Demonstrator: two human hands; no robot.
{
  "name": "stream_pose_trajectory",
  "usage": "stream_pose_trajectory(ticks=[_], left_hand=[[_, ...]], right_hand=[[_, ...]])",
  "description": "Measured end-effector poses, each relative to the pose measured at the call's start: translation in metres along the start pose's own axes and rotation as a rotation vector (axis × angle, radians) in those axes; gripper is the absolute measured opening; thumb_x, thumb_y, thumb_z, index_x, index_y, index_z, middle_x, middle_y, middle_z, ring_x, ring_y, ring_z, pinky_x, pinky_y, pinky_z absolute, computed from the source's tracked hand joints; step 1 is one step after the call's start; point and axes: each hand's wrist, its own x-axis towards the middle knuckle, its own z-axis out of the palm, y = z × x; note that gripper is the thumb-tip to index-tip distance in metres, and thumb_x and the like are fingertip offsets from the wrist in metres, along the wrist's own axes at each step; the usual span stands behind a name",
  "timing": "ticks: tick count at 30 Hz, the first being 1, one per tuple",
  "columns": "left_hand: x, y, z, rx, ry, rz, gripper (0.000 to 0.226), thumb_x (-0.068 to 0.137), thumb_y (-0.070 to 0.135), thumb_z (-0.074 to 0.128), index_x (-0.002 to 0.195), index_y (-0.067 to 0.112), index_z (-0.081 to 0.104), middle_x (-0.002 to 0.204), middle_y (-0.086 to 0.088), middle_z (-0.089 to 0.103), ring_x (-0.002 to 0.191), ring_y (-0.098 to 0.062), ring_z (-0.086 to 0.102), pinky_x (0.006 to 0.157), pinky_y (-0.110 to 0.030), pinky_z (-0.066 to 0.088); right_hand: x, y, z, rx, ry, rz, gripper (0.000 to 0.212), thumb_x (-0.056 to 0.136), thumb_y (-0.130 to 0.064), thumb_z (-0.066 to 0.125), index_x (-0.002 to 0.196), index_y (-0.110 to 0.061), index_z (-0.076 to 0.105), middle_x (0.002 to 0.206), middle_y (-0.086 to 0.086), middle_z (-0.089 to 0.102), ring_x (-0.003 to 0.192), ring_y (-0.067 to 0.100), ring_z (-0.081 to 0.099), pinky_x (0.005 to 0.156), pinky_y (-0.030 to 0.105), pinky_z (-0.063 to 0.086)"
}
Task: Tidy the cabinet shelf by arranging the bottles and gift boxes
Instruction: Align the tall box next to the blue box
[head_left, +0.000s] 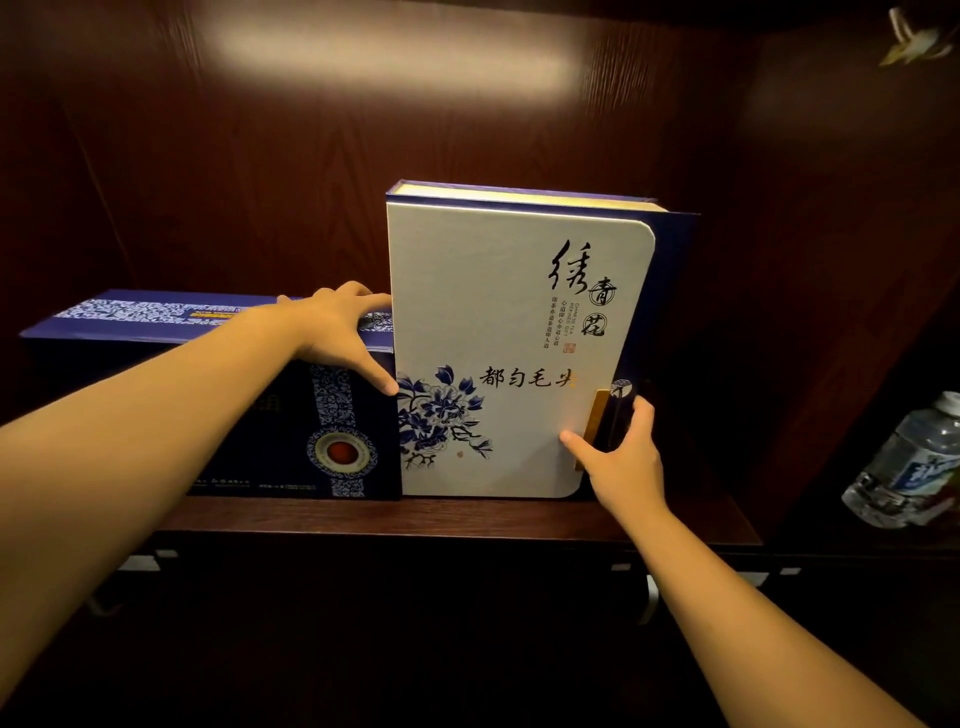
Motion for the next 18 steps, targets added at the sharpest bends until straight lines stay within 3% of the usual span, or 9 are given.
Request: stream_pose_trajectory(ticks=[3, 5, 12, 18], left_hand=[[0.0, 0.0033, 0.004, -0.137, 0.046, 0.06, 0.118, 0.044, 0.085, 0.076, 0.147, 0.055, 0.026, 0.161, 0.018, 0.024, 0.151, -0.028, 0.017, 0.104, -0.081, -0.004], [0.0, 0.0047, 0.0051, -0.211, 0.068, 0.066, 0.114, 0.048, 0.081, 0.078, 0.147, 0.052, 0.03, 0.16, 0.018, 0.029, 0.15, -0.027, 0.022, 0.105, -0.08, -0.008], [-0.0049, 0.0068, 0.0042, -0.25, 0.072, 0.047, 0.121, 0.04, 0.086, 0.076, 0.147, 0.05, 0.032, 0.157, 0.017, 0.035, 0.148, -0.027, 0.027, 0.107, -0.078, -0.005], [-0.0055, 0.0086, 0.0049, -0.235, 0.081, 0.058, 0.121, 0.039, 0.086, 0.076, 0.147, 0.048, 0.034, 0.157, 0.016, 0.036, 0.147, -0.028, 0.028, 0.107, -0.078, -0.004]], right_hand=[[-0.0002, 0.0013, -0.0004, 0.001, -0.002, -0.001, 0.09, 0.077, -0.04, 0.084, 0.146, -0.029, 0.027, 0.132, -0.002, 0.055, 0.122, 0.024, 0.052, 0.092, 0.036, 0.046], [-0.0005, 0.0017, -0.0015, 0.014, -0.007, -0.012, 0.089, 0.079, -0.037, 0.084, 0.146, -0.028, 0.027, 0.122, -0.008, 0.052, 0.116, 0.019, 0.051, 0.089, 0.033, 0.043], [-0.0046, 0.0001, -0.0004, 0.053, -0.01, 0.003, 0.091, 0.081, -0.032, 0.083, 0.148, -0.029, 0.022, 0.125, -0.01, 0.046, 0.113, 0.013, 0.045, 0.092, 0.033, 0.043], [-0.002, -0.0003, 0.0006, -0.006, -0.013, 0.005, 0.092, 0.08, -0.035, 0.082, 0.147, -0.031, 0.02, 0.138, 0.001, 0.054, 0.122, 0.027, 0.055, 0.097, 0.041, 0.049]])
